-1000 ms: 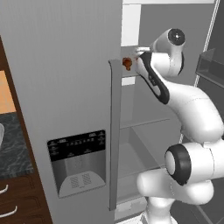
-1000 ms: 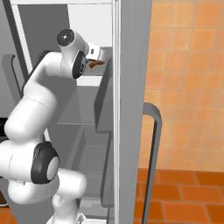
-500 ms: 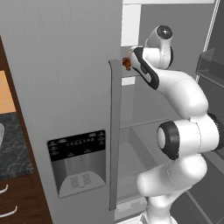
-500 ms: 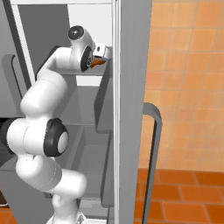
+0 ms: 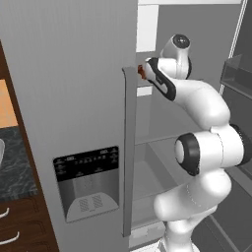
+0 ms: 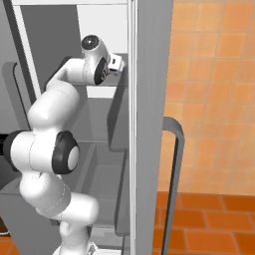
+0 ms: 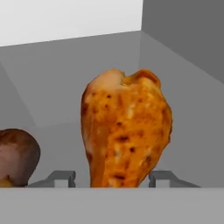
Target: Place one squash and one chicken drumstick in each tupperware on the nearby counter, to pack two identical lunches.
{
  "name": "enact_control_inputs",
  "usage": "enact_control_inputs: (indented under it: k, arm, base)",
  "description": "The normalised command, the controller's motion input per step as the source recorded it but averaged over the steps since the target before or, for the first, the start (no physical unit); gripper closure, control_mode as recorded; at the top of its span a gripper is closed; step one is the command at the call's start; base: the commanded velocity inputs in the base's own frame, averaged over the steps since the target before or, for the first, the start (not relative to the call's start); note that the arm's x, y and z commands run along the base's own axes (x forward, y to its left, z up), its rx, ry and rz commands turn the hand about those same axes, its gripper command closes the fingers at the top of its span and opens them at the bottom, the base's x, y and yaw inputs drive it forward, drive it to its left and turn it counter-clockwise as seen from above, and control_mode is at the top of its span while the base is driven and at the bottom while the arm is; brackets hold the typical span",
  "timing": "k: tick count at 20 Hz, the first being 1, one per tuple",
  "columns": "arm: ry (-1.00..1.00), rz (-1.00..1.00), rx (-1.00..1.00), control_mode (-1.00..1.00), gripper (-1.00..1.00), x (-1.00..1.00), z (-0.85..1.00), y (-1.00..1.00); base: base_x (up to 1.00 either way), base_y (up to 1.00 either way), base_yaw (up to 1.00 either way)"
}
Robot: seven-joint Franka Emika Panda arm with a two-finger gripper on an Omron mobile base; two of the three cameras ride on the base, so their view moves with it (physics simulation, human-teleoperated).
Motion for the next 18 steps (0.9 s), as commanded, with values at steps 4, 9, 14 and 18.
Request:
enact_control_inputs:
  k: [4, 9, 14, 18]
  arm:
    - [-0.05, 0.0, 0.0, -1.0, 1.0, 0.18, -0.24, 0.0]
    - [-0.02, -0.03, 0.02, -1.0, 1.0, -0.53, -0.01, -0.04]
    - [-0.17, -0.1, 0.1, -1.0, 1.0, -1.0, 0.18, -0.17]
    - [-0.03, -0.08, 0.06, -1.0, 1.0, -1.0, 0.3, -0.01]
  base:
    - [0.0, 0.0, 0.0]
    - [0.0, 0.0, 0.0]
    - [0.0, 0.0, 0.0]
    - [0.0, 0.0, 0.0]
